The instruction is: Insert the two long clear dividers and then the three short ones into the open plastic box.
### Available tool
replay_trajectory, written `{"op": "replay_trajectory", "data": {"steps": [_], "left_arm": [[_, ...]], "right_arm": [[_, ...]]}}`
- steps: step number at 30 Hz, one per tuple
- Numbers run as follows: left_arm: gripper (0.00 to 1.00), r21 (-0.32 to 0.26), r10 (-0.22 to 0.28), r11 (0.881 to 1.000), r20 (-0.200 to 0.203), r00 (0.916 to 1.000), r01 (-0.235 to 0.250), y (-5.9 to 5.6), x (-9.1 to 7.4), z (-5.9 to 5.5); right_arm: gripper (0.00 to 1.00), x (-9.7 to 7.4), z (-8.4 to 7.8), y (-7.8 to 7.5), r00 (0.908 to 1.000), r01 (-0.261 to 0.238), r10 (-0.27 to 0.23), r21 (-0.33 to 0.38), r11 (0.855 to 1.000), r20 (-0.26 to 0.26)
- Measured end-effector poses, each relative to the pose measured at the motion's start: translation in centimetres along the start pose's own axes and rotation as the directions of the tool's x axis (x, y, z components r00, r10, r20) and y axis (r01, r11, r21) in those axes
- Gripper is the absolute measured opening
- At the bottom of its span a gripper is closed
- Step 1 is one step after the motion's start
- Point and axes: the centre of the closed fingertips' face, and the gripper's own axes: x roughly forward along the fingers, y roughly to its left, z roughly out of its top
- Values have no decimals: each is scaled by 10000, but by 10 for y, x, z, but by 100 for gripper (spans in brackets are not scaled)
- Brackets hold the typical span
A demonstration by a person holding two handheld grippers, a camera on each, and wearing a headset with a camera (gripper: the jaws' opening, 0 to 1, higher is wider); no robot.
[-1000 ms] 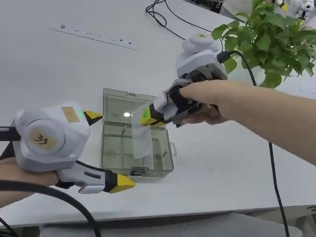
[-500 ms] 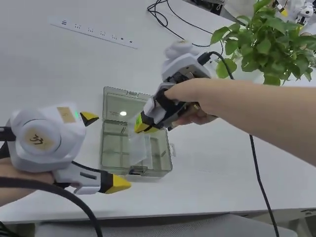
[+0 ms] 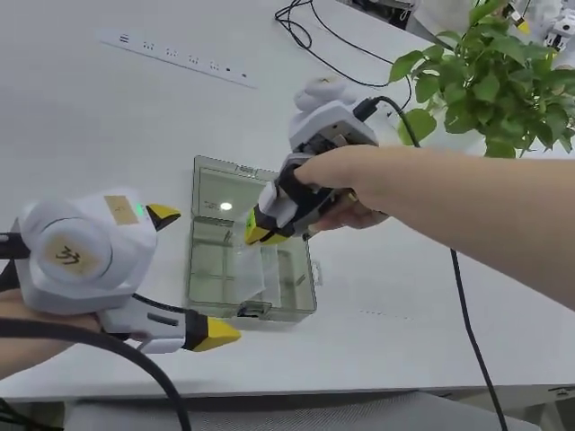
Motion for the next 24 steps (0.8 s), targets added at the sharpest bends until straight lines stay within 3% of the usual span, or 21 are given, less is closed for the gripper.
{"op": "replay_trajectory", "data": {"steps": [5, 13, 24], "left_arm": [[98, -56, 9, 10000, -12, 10000, -9, 1, 0, -2], [97, -78, 17, 10000, -54, 10000, -17, 2, 0, -5], [96, -199, 62, 9998, -80, 9999, -64, 6, 0, -9]], "right_arm": [[2, 4, 6, -3, 10000, -8, 9, 127, 9999, -44], [2, 7, -6, 1, 10000, 30, -29, 289, 9996, -37], [2, 14, 5, -5, 9999, 109, -105, 301, 9995, -124]]}}
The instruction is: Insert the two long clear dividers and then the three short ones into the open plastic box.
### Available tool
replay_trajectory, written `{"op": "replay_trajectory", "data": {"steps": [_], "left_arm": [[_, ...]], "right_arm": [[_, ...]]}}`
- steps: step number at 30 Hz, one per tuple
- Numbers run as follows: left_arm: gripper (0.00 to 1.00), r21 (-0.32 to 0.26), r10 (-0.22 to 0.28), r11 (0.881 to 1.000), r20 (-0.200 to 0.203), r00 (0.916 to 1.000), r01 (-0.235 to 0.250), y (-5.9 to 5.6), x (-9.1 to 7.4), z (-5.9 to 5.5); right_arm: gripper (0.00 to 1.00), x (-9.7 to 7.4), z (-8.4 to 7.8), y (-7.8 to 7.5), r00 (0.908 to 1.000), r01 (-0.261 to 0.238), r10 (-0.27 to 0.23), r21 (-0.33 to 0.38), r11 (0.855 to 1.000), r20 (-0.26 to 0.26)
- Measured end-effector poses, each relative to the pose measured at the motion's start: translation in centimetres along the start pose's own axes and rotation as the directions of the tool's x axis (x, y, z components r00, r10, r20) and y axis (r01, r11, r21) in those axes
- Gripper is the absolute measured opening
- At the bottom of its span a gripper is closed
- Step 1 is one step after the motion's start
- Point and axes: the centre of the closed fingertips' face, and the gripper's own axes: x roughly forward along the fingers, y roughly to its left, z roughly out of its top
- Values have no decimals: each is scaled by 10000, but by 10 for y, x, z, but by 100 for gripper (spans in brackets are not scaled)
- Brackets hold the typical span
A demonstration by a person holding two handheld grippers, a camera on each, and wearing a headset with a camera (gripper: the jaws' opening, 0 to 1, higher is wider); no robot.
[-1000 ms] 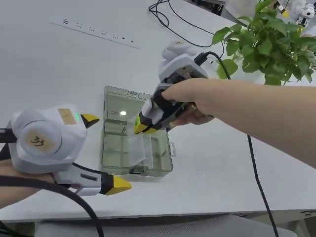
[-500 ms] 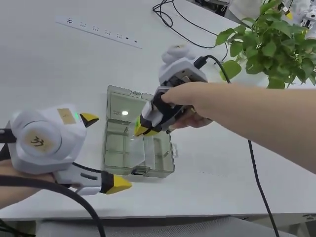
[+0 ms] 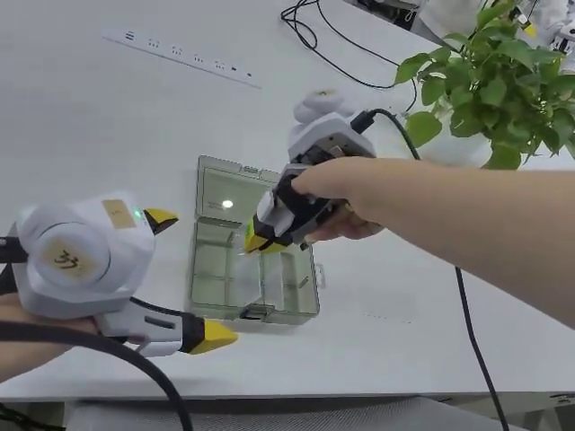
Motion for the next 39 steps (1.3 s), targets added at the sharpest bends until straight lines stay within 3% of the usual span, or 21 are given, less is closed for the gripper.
{"op": "replay_trajectory", "data": {"steps": [6, 15, 25, 39], "left_arm": [[96, -84, 1, 10000, -23, 10000, -1, 0, -1, -3], [95, -201, 46, 9998, -8, 10000, -46, 0, 0, -4], [95, -217, -6, 9998, 12, 10000, 6, -1, 1, -3], [95, -289, -36, 9996, 16, 10000, 36, -3, 1, -6]], "right_arm": [[2, 0, -10, 5, 10000, 80, -80, -27, 10000, 5], [2, 0, -8, 6, 9998, 150, -152, -182, 9997, -84], [2, 4, -8, 8, 9979, 619, -632, -757, 9952, -149], [3, 18, -16, 12, 9919, 1264, -1266, -1742, 9766, 97]]}}
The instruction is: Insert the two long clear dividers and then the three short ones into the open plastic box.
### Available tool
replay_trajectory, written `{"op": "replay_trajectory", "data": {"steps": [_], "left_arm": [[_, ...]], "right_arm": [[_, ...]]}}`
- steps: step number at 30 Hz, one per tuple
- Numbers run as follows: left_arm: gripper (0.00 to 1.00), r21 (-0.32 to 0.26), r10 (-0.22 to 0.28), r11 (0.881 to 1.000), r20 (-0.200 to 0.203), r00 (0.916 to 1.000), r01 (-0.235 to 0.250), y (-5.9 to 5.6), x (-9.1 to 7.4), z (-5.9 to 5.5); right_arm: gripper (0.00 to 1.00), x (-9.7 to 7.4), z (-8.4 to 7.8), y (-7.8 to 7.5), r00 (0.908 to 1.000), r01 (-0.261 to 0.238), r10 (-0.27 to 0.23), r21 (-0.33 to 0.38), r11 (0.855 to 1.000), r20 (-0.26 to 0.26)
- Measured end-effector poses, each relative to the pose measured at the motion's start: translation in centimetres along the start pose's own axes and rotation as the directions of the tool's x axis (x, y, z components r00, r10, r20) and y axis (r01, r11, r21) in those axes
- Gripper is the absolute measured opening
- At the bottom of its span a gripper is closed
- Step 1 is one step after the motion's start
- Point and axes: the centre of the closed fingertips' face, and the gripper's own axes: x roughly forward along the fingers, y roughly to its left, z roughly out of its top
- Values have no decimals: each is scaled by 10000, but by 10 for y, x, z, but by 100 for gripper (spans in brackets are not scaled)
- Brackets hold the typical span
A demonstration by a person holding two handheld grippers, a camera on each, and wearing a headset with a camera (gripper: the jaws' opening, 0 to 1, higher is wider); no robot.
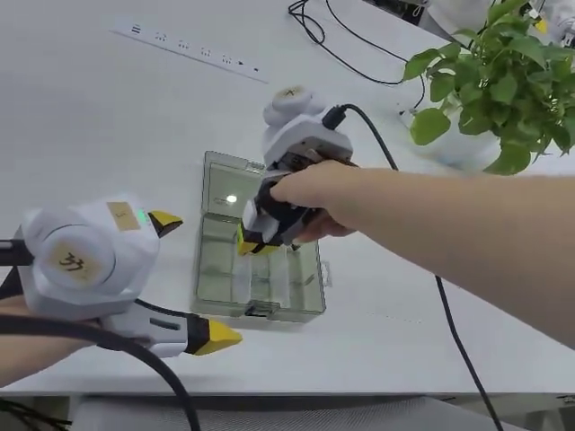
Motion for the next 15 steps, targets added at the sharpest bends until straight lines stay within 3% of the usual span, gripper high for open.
{"op": "replay_trajectory", "data": {"steps": [15], "left_arm": [[94, -22, 51, 10000, -76, 10000, -52, 0, -2, -2]], "right_arm": [[5, 1, 1, 1, 9999, 81, -76, -664, 9978, 86]]}}
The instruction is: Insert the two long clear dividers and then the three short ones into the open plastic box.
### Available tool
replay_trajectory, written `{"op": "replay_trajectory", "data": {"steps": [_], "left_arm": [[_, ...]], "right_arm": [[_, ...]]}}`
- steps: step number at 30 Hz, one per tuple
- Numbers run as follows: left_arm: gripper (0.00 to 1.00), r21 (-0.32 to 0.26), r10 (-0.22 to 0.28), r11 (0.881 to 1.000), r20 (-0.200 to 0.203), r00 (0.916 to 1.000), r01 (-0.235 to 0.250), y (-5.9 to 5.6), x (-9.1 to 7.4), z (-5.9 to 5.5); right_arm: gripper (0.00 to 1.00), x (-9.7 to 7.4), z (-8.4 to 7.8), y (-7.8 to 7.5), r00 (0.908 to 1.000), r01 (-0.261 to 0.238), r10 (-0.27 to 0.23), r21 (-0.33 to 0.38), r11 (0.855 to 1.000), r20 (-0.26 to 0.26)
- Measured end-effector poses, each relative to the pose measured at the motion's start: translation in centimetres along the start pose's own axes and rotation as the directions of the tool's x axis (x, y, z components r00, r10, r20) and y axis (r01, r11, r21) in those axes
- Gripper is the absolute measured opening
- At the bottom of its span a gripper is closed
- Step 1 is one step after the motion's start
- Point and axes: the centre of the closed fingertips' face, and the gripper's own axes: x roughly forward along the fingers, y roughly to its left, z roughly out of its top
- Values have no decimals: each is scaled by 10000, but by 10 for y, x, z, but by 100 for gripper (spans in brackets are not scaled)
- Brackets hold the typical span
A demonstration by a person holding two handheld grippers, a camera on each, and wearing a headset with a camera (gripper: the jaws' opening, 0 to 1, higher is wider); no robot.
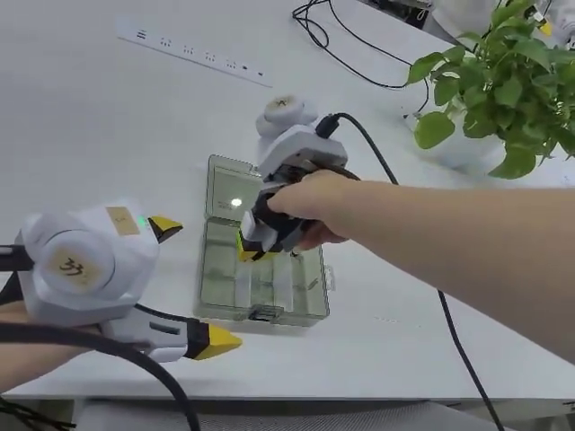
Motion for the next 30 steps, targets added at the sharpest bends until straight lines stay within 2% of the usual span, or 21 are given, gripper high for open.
{"op": "replay_trajectory", "data": {"steps": [5, 8, 14, 17, 22, 23, 25, 26, 27, 30], "left_arm": [[94, 43, 12, 10000, -43, 10000, -12, 0, -1, 1], [94, 76, 28, 10000, -89, 10000, -27, 0, -2, 1], [94, 86, 65, 9999, -143, 9999, -64, 0, -3, 1], [95, 94, 55, 9999, -164, 9999, -53, -1, -3, 2], [95, 121, 63, 9999, -218, 9997, -61, -2, -3, 3], [95, 140, 69, 9999, -219, 9997, -66, -2, -3, 4], [95, 166, 81, 9998, -239, 9997, -77, -2, -4, 5], [95, 186, 95, 9998, -254, 9996, -91, -2, -5, 6], [95, 196, 117, 9997, -258, 9996, -112, -2, -5, 7], [95, 142, 197, 9997, -234, 9995, -194, -1, -7, 9]], "right_arm": [[9, -2, 2, 3, 9994, -320, 323, -183, 9993, 148], [16, -5, 8, 3, 9974, -488, 487, 18, 9988, 534], [34, -6, 18, 1, 9916, -842, 829, 89, 9964, 992], [43, -7, 27, 3, 9832, -1169, 1160, -17, 9931, 1407], [56, -8, 34, 5, 9742, -1490, 1475, -42, 9888, 1709], [59, -9, 37, 7, 9672, -1601, 1600, -153, 9870, 1972], [67, -13, 36, 9, 9645, -1692, 1697, -203, 9854, 2024], [70, -15, 37, 12, 9595, -1809, 1833, -310, 9830, 2137], [71, -19, 40, 14, 9508, -1890, 1937, -429, 9810, 2419], [78, -23, 44, 17, 9360, -2074, 2148, -561, 9766, 2787]]}}
